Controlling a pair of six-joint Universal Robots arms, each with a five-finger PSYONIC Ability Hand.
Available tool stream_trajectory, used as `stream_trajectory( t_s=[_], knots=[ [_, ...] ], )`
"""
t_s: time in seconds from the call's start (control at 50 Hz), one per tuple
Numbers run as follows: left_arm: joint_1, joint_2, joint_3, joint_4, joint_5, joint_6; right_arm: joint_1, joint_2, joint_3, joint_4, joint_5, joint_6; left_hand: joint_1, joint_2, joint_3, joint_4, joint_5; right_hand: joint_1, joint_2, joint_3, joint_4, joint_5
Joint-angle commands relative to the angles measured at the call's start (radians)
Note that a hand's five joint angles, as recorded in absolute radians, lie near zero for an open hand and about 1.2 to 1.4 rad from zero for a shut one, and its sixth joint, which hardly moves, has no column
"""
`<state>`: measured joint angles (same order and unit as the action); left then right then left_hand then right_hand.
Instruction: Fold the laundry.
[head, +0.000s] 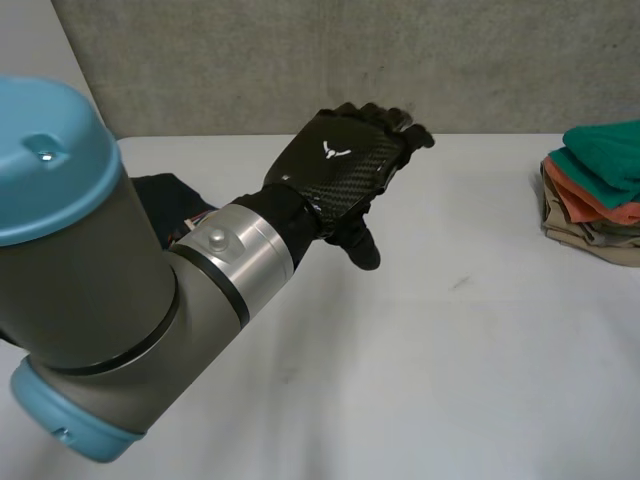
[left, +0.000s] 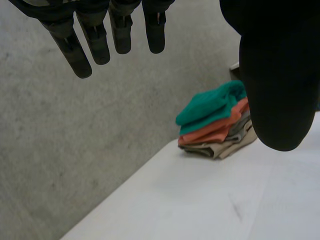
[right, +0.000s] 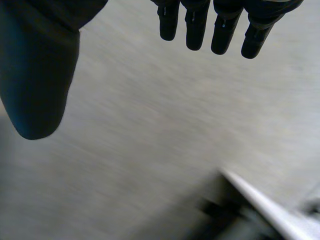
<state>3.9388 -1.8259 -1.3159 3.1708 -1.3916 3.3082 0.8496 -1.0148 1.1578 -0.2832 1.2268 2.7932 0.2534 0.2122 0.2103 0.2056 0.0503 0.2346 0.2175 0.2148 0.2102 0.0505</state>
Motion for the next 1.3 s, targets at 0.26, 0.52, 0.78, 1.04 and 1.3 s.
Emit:
stream_trajectory(
  t_s=[0.26,0.52,0.78,1.04,1.3],
  knots=[
    [0.241,0.114,0.0,-0.002,-0.014,0.011,0.535,-0.533,0.477,-0.221,-0.153,0.203,-0.079,-0.038,-0.036,-0.031,-0.05,-0.06,-0.043,-0.04,-0.036,-0.05],
    [0.706,-0.259,0.023,0.104,-0.001,0.286,0.85,-0.415,0.769,-0.159,-0.207,-0.049,-0.079,-0.038,-0.036,-0.031,-0.05,-0.06,-0.043,-0.04,-0.036,-0.05],
    [0.775,-0.717,0.371,0.231,0.095,0.384,0.841,-0.34,0.81,-0.117,-0.187,-0.153,0.114,0.156,0.157,0.162,0.143,-0.06,-0.043,-0.04,-0.036,-0.05],
    [0.732,-0.673,0.417,0.212,0.06,0.366,0.841,-0.358,0.827,-0.12,-0.145,-0.155,1.143,1.184,1.186,1.191,1.171,-0.06,-0.043,-0.04,-0.036,-0.05],
    [0.407,-0.026,0.199,-0.017,0.033,-0.037,0.838,-0.438,0.8,-0.116,-0.015,-0.139,1.143,1.184,1.186,1.191,1.171,-0.06,-0.043,-0.04,-0.036,-0.05]
  ],
)
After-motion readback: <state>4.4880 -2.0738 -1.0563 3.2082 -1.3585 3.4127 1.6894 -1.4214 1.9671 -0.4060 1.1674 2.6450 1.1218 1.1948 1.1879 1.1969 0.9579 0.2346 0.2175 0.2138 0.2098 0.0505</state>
